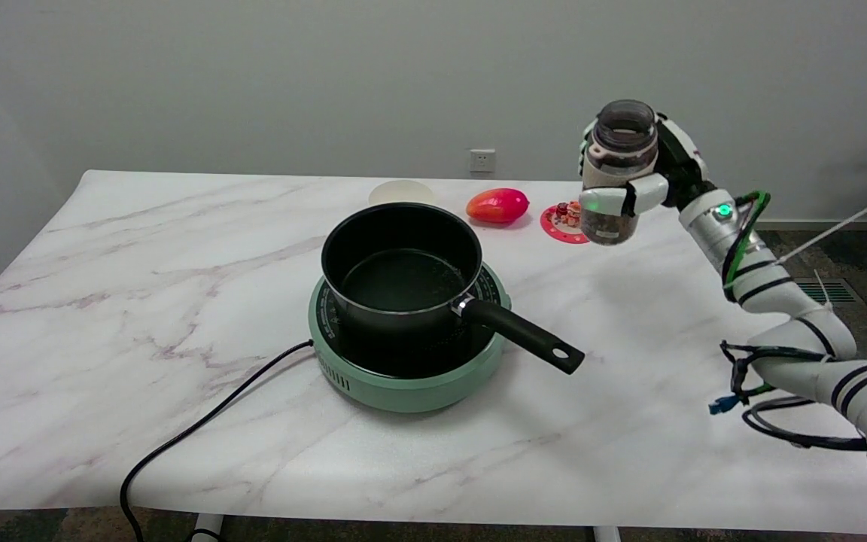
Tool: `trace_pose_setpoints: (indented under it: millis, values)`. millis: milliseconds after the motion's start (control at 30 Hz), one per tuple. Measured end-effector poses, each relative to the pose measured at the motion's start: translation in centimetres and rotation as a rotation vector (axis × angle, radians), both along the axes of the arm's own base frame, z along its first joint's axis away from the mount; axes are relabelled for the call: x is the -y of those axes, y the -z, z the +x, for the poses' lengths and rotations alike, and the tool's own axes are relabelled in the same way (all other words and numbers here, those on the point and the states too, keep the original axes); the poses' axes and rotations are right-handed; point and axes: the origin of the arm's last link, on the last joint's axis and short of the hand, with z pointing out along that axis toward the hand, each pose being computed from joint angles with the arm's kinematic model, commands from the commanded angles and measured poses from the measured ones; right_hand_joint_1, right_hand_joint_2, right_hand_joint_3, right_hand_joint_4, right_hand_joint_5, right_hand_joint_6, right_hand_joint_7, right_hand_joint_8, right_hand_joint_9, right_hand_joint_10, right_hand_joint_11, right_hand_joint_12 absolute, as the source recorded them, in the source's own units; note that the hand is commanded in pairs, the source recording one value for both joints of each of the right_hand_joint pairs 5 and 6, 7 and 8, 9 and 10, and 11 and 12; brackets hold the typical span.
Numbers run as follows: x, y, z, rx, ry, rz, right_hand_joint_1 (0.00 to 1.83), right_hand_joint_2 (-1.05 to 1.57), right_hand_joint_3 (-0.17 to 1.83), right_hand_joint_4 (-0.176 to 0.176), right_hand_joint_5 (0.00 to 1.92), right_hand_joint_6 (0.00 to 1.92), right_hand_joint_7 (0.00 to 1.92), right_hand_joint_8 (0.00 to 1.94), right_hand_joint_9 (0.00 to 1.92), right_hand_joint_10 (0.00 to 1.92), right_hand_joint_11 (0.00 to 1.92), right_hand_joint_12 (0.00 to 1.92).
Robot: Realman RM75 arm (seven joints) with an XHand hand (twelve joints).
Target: Pick up the bottle.
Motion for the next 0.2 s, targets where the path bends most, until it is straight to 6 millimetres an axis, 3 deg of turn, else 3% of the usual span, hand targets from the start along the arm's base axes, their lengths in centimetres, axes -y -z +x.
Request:
trace_pose_setpoints:
  millis: [200]
  values:
    - [1.3, 1.4, 3.2, -0.113, -0.039, 0.042, 1.58, 0.89, 0.66, 0.0, 1.75, 1.75, 1.68, 1.68, 1.51, 1.51, 1.22, 1.22]
